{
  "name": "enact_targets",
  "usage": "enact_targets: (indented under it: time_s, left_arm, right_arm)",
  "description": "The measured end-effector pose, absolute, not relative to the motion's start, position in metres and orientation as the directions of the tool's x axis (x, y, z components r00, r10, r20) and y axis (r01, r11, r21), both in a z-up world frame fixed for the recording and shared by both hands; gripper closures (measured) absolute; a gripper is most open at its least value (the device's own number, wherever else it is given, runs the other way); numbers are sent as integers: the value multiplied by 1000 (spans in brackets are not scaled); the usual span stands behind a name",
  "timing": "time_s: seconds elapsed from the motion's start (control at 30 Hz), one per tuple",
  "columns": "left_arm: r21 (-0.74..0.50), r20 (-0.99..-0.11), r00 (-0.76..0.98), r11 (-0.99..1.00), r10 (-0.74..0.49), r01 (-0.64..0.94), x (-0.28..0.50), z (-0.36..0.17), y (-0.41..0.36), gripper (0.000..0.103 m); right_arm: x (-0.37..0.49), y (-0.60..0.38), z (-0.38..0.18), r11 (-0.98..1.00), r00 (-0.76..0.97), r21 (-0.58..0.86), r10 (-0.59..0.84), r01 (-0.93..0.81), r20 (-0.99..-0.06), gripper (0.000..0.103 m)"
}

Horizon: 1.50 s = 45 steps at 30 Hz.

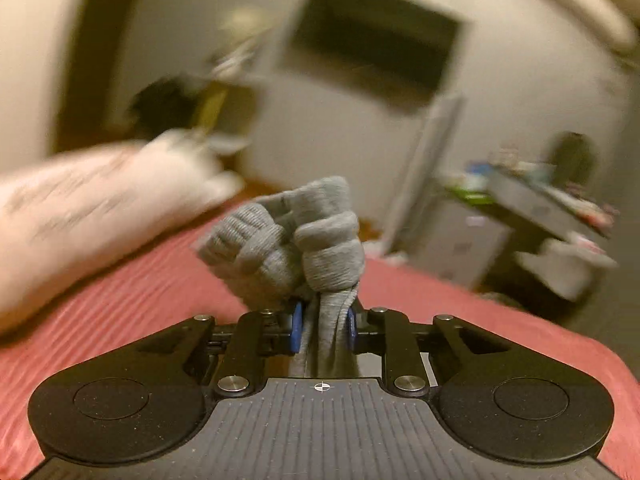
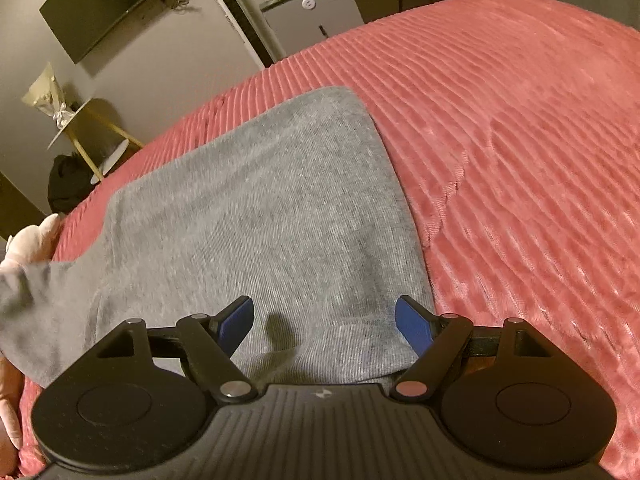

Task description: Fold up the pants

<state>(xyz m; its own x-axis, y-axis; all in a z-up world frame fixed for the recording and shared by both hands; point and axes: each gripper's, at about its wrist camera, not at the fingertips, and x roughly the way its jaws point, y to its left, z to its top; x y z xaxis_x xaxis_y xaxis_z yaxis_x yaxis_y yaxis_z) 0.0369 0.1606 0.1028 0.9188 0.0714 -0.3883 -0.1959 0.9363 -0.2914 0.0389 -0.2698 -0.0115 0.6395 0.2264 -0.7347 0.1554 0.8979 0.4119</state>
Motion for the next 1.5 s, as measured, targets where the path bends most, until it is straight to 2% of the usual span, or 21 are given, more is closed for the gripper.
enact_targets:
  time_s: [0.1, 0.2, 0.27, 0.3, 0.33, 0.4, 0.47, 0.53, 0.63, 0.7, 0.77, 0.87, 0.97, 1.1, 1.17, 1.23, 1.3, 1.33, 1.43, 1.5]
  left_arm:
    - [-138, -330, 943, 990, -30, -17, 33, 125, 85, 79]
    - [-34, -344, 927, 988, -153, 150, 30, 116, 15, 75]
    - [14, -418, 887, 975, -195, 221, 34, 94, -28, 60]
    - [38, -470, 859, 968, -201, 247, 38, 80, -45, 42]
    - [74, -537, 823, 961, -186, 266, 41, 65, -61, 39]
    - [119, -623, 771, 957, -134, 263, 42, 44, -74, 40]
    - [103, -662, 742, 967, -107, 232, 38, 39, -64, 40]
    - [78, -671, 738, 983, -71, 165, 30, 45, -41, 24]
    - [64, -650, 757, 998, 63, -28, 13, 55, 6, 14]
    - [48, -653, 745, 989, 138, -141, 15, 55, 35, 13]
    - [0, -688, 708, 976, 158, -218, 14, 50, 55, 13]
    - [-159, -723, 689, 961, 43, -227, 18, 43, 75, 14]
    - [-166, -763, 646, 961, 16, -220, 18, 32, 72, 15]
    - [-239, -773, 628, 958, -90, -156, 23, 20, 70, 15]
    - [-250, -783, 613, 956, -106, -153, 26, 14, 70, 16]
    - [-269, -783, 610, 950, -121, -156, 27, 13, 70, 16]
    - [-293, -779, 610, 944, -143, -154, 26, 12, 70, 16]
    - [-300, -778, 610, 942, -150, -150, 25, 12, 70, 16]
    - [-311, -777, 603, 942, -178, -123, 25, 12, 66, 16]
    - [-289, -783, 596, 953, -178, -95, 24, 13, 59, 16]
  right_arm:
    - [39, -266, -9, 910, 636, 388, 212, 149, -742, 24]
    - [35, -270, -8, 902, 648, 403, 214, 157, -731, 24]
    - [32, -274, -8, 888, 660, 428, 222, 168, -718, 25]
    - [29, -277, -7, 879, 667, 444, 227, 174, -710, 24]
    - [27, -279, -7, 872, 672, 457, 233, 176, -703, 25]
    - [23, -283, -4, 858, 684, 483, 250, 171, -685, 24]
    - [17, -287, 2, 853, 703, 498, 258, 157, -663, 24]
    - [9, -289, 9, 849, 724, 513, 273, 129, -633, 25]
    - [8, -286, 17, 831, 738, 550, 320, 82, -594, 25]
    - [16, -276, 18, 805, 728, 592, 381, 42, -570, 25]
    - [27, -261, 18, 776, 717, 630, 432, 13, -547, 25]
    - [52, -245, 3, 698, 658, 715, 518, 43, -546, 25]
    - [74, -241, -20, 647, 602, 747, 539, 152, -589, 25]
    - [87, -245, -33, 531, 605, 825, 598, 193, -526, 22]
    - [91, -246, -36, 486, 605, 850, 620, 205, -500, 23]
    - [93, -246, -38, 463, 613, 867, 635, 184, -470, 51]
    - [94, -244, -42, 462, 616, 870, 638, 173, -462, 51]
    - [96, -243, -44, 459, 616, 871, 639, 175, -461, 44]
    - [109, -236, -50, 416, 614, 891, 659, 182, -434, 33]
    - [117, -226, -44, 442, 600, 879, 659, 181, -454, 36]
